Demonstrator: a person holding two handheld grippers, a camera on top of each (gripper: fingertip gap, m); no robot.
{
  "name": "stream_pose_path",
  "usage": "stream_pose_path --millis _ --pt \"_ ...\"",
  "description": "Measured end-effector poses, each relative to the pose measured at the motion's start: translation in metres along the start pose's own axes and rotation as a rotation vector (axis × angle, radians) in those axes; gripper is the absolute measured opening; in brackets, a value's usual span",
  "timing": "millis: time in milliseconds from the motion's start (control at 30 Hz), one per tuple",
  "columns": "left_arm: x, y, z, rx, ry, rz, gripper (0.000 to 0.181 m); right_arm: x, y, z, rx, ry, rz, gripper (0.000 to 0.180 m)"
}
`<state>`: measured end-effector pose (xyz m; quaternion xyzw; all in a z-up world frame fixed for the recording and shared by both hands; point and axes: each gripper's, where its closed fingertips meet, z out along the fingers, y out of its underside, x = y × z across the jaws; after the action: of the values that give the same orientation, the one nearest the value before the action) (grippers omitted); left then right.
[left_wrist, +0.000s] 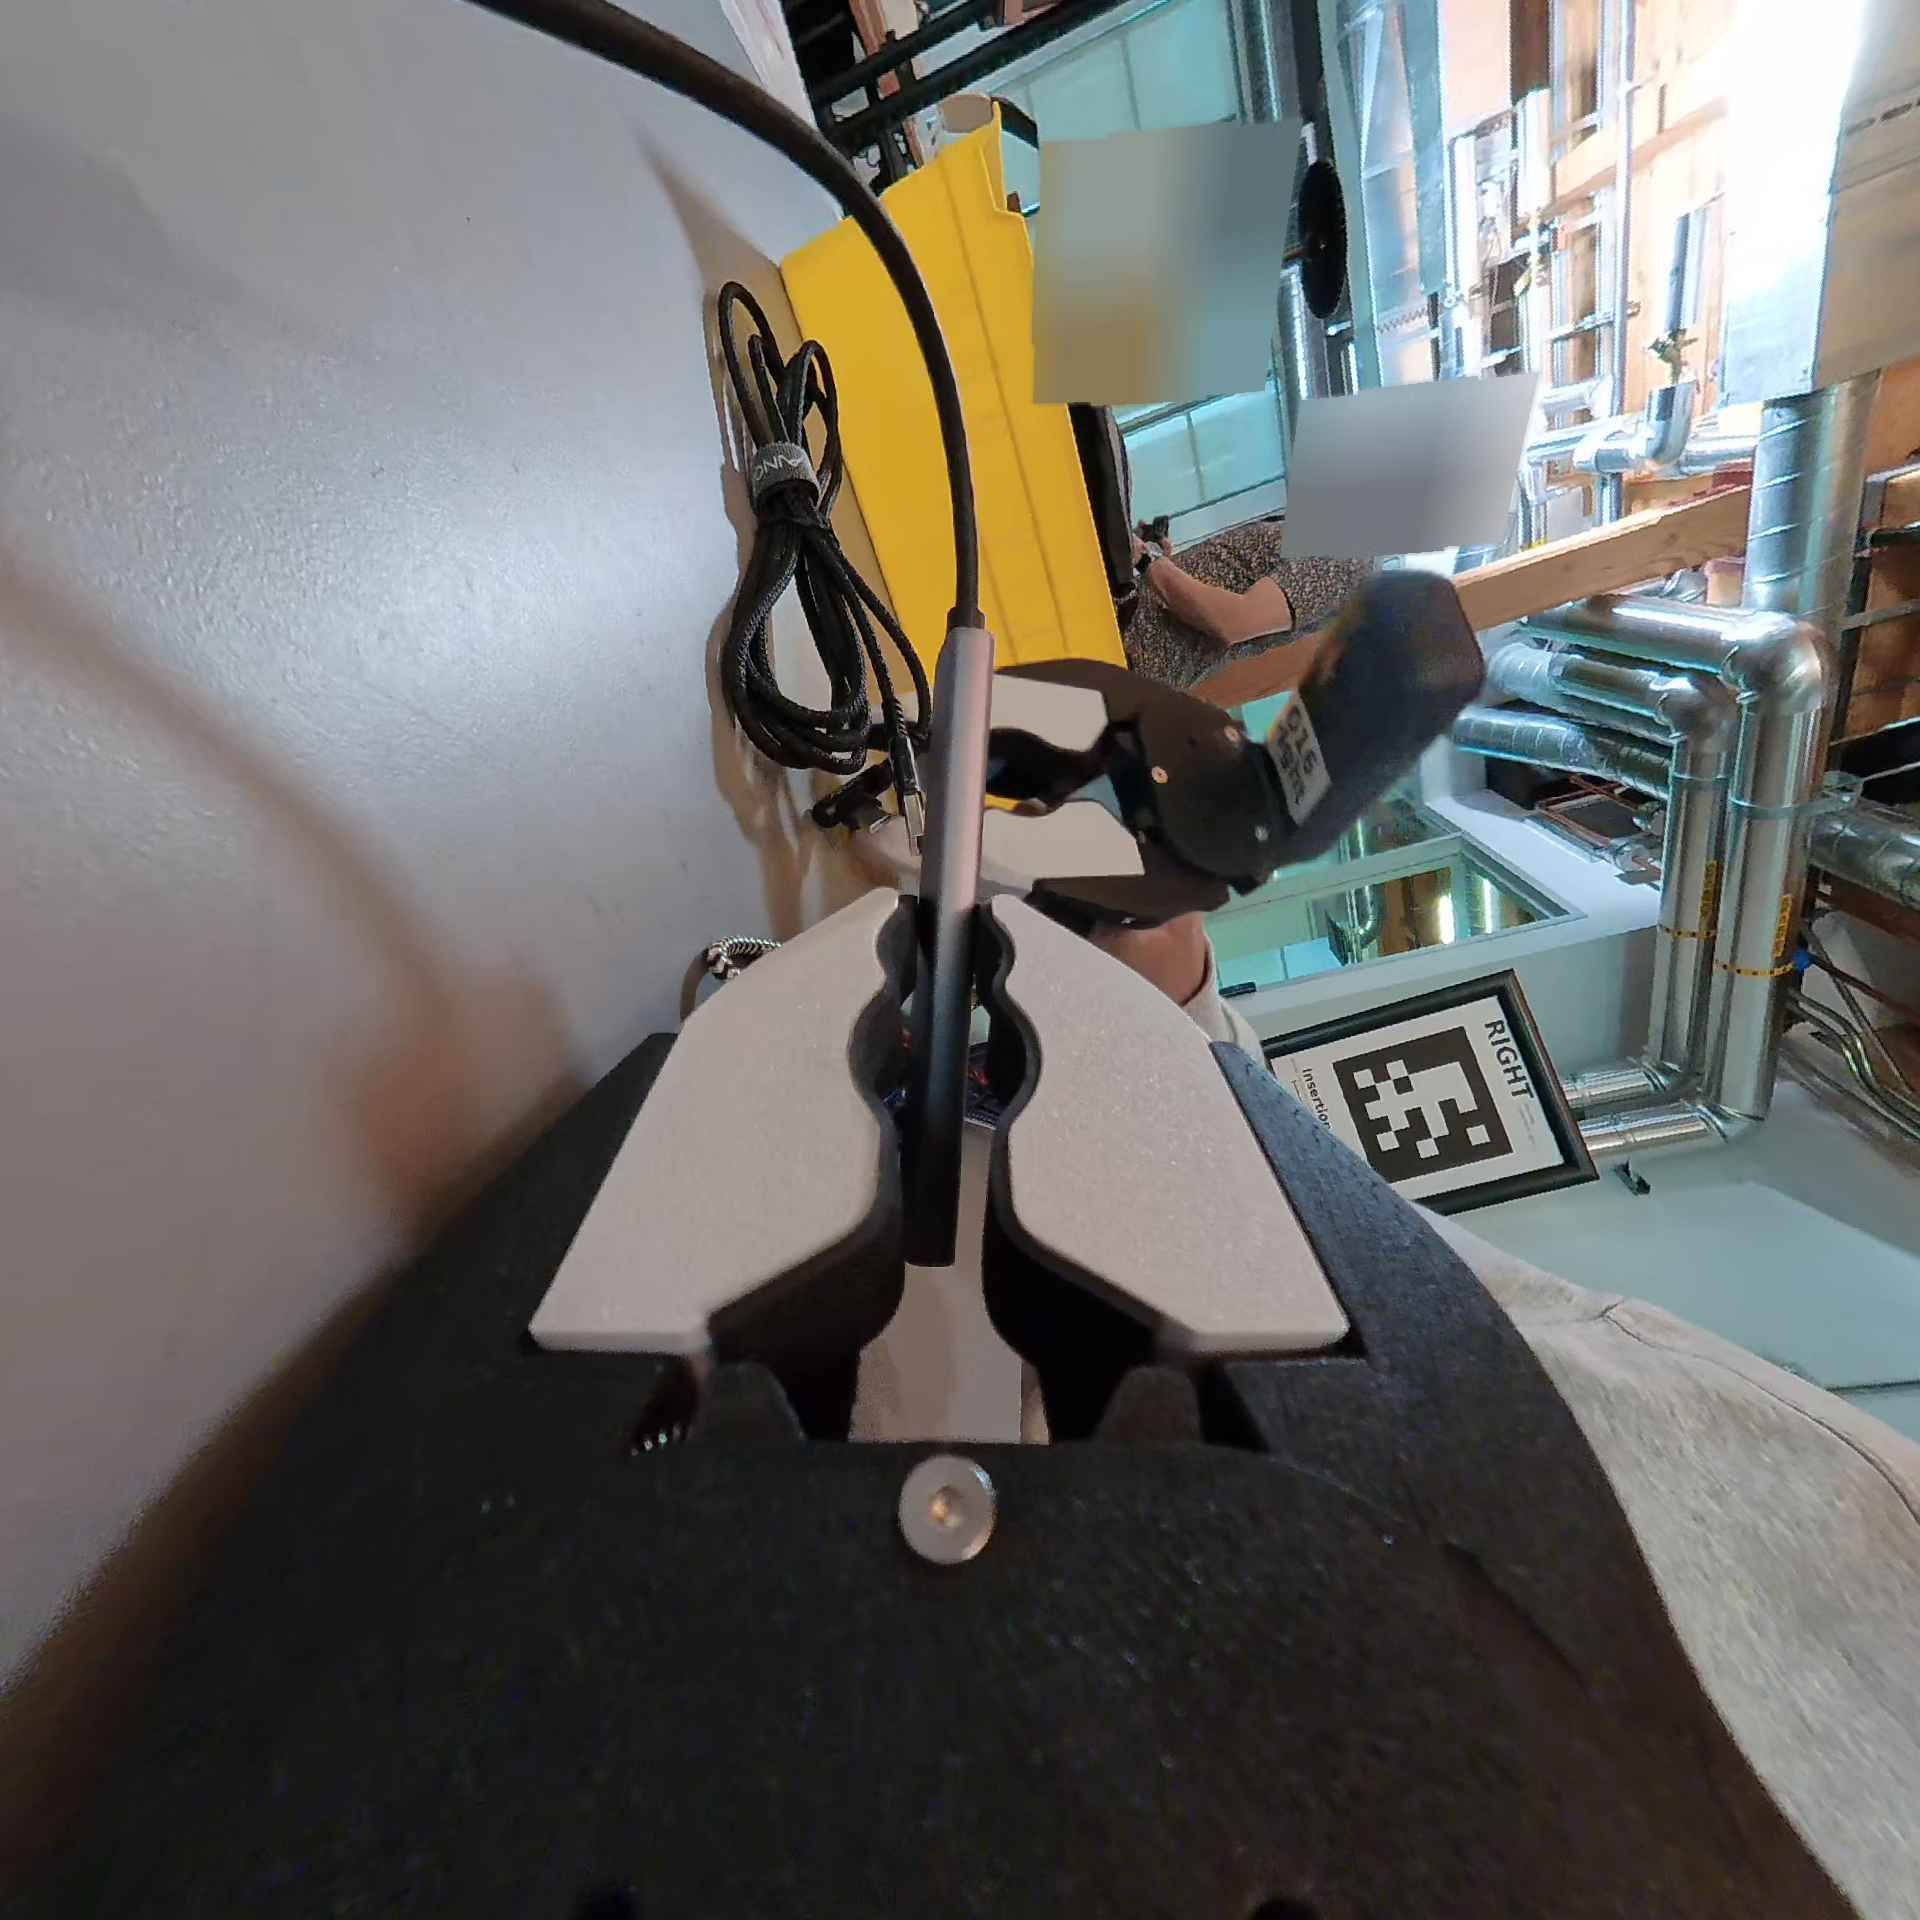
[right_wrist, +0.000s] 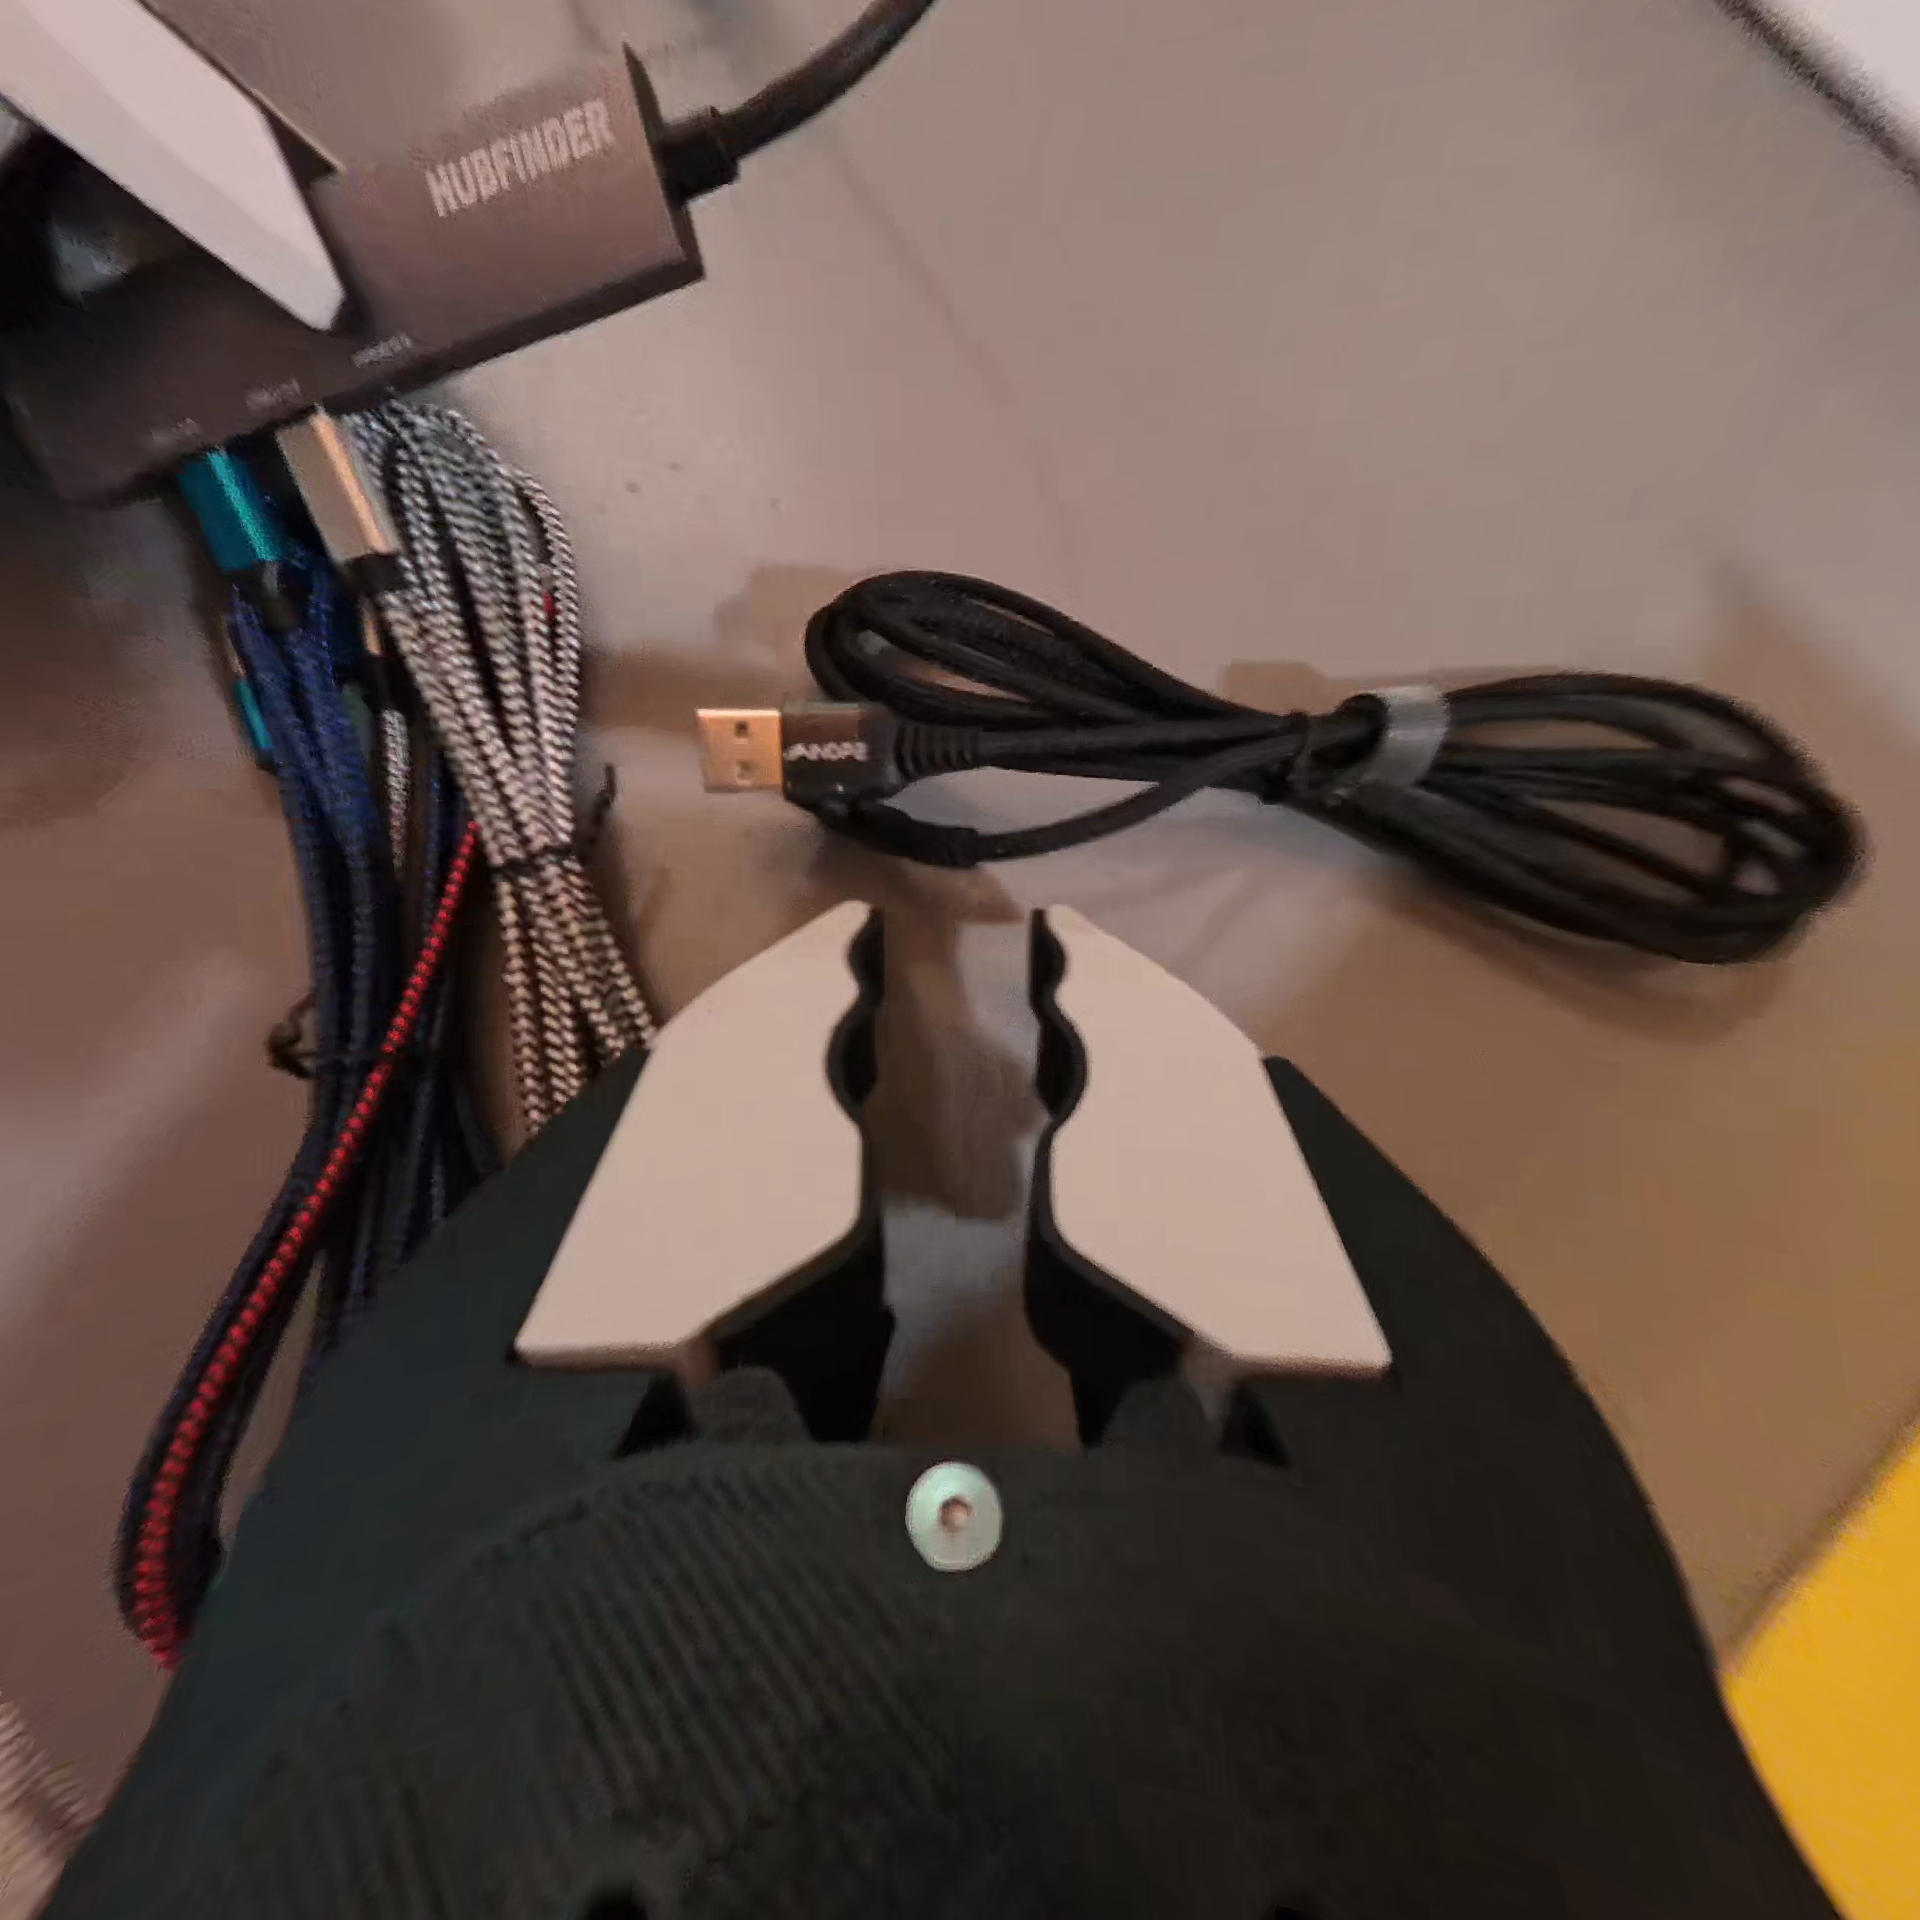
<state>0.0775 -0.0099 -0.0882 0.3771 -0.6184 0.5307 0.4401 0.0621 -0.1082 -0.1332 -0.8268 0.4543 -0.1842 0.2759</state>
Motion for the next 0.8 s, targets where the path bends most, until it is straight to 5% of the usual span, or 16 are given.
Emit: stream_pose_path --millis 33,100,367,800 --pt "0.0 0.0 0.0 0.0 -0.001 0.001 0.012 -0.006 -0.002 0.005 -0.002 -0.075 0.035 0.038" --pt "0.0 0.0 0.0 0.0 0.0 0.002 0.012 -0.015 -0.016 0.009 0.054 -0.194 0.073 0.042" --pt "0.0 0.0 0.0 -0.002 0.008 -0.008 0.012 -0.048 -0.041 -0.002 0.113 -0.455 0.082 0.006" --pt "0.03 0.022 0.019 -0.099 0.109 0.201 0.012 -0.049 -0.029 -0.008 -0.017 -0.478 0.244 0.005"
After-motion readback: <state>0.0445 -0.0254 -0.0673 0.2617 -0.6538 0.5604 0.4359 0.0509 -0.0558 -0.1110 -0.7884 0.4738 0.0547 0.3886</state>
